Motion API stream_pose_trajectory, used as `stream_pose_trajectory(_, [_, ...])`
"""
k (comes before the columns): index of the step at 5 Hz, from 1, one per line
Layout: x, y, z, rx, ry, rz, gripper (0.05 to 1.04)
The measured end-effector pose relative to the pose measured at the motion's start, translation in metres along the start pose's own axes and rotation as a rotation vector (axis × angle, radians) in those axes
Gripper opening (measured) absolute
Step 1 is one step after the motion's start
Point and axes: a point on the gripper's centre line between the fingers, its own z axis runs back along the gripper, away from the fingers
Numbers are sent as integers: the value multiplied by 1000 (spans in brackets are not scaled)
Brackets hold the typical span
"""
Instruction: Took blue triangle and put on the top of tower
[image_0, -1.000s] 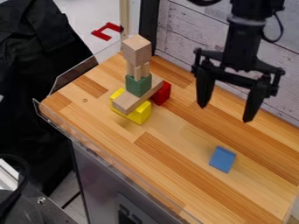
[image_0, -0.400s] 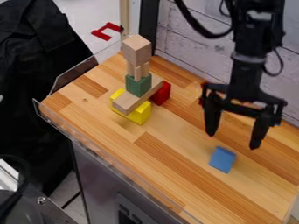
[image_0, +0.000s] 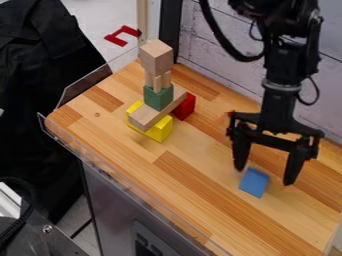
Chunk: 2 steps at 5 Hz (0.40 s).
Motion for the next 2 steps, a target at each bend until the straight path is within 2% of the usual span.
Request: stream_pose_trajectory(2, [-1,2,-7,11,25,0,1000])
